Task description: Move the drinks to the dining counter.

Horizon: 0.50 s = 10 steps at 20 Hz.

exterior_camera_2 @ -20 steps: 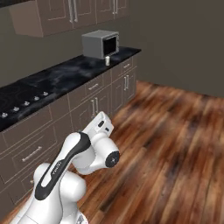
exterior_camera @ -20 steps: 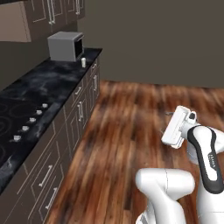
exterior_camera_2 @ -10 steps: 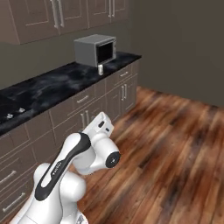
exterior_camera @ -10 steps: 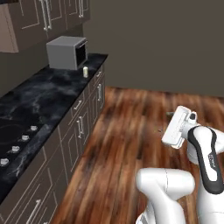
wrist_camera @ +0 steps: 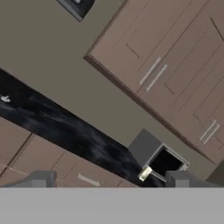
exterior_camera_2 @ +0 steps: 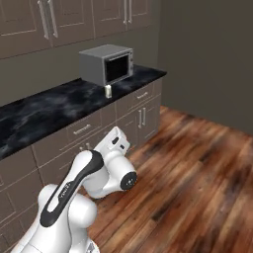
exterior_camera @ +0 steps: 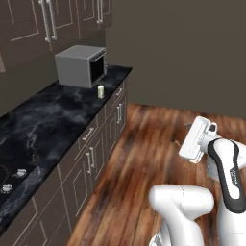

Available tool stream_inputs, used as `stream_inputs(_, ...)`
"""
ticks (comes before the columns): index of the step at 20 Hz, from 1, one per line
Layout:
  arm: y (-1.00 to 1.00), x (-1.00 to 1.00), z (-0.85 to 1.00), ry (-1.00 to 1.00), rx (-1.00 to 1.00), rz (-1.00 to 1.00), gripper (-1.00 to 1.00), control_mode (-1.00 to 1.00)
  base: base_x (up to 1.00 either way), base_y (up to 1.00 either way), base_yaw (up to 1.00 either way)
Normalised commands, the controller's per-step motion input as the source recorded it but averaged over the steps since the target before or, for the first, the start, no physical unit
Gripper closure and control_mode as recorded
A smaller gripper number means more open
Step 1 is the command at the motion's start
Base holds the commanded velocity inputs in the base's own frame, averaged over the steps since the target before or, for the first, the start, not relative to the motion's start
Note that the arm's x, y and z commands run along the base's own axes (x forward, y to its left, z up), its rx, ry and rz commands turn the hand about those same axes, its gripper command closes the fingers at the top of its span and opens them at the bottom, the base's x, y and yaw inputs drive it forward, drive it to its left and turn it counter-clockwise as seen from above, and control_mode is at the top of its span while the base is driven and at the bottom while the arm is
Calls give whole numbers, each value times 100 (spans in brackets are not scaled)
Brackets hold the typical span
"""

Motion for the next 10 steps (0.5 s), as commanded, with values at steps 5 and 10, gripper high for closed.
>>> stream_inputs(5, 0, 0, 0, 0, 0, 0, -100, 100, 100, 0, 30)
stream_inputs(10, 0, 0, 0, 0, 0, 0, -100, 100, 100, -1, 34)
